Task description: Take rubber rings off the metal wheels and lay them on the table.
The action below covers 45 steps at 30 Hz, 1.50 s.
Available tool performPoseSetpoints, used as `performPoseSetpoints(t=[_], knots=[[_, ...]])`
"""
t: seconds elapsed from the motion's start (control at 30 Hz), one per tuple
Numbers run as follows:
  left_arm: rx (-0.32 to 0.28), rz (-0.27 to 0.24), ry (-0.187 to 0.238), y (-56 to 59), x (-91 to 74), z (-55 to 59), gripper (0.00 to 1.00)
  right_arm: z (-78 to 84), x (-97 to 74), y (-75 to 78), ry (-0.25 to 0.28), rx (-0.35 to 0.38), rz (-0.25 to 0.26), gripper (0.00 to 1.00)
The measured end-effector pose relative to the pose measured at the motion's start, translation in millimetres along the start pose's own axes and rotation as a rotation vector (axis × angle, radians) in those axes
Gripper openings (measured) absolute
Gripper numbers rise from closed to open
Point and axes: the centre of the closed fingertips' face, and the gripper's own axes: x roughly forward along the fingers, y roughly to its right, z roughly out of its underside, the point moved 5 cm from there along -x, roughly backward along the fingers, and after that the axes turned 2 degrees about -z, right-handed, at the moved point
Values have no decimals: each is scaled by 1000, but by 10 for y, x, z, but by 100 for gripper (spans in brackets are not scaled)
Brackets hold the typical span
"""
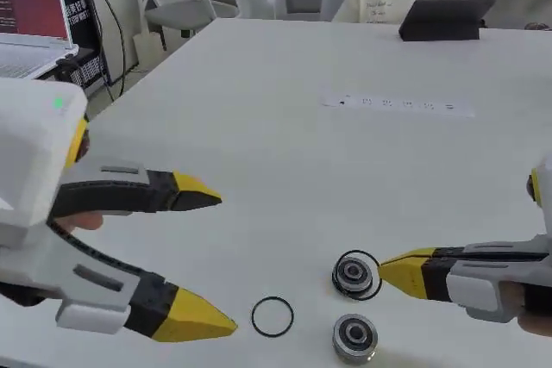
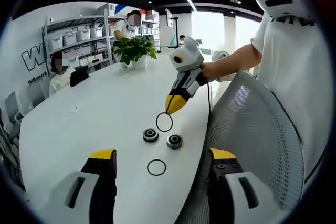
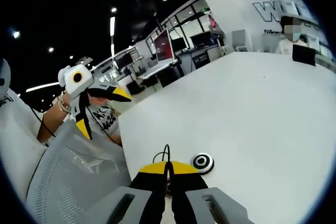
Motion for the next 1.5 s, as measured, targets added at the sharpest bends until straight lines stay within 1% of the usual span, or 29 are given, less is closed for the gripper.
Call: performPoseSetpoints(t=[0.07,0.23,0.4,0.6,0.8,0.93,1.1,1.5], knots=[[-23,-11,4,33,-15,57,69,-32,39,-24,-3,-9,-10,0],[-64,-37,3,108,20,185,70,-97,181,-98,-17,-28,-45,0],[-98,-64,3,130,5,256,71,-114,367,-178,-62,-73,-86,0],[-116,-82,-1,138,-47,296,71,-54,627,-210,-128,-104,-116,0],[-135,-108,5,128,-106,320,71,94,824,-224,-200,-125,-137,0],[-146,-116,5,132,-123,338,71,204,930,-189,-245,-129,-135,0],[-154,-127,9,131,-142,354,71,297,995,-153,-282,-131,-121,0],[-162,-144,17,102,-178,372,71,319,1034,-25,-285,-121,-57,0]])
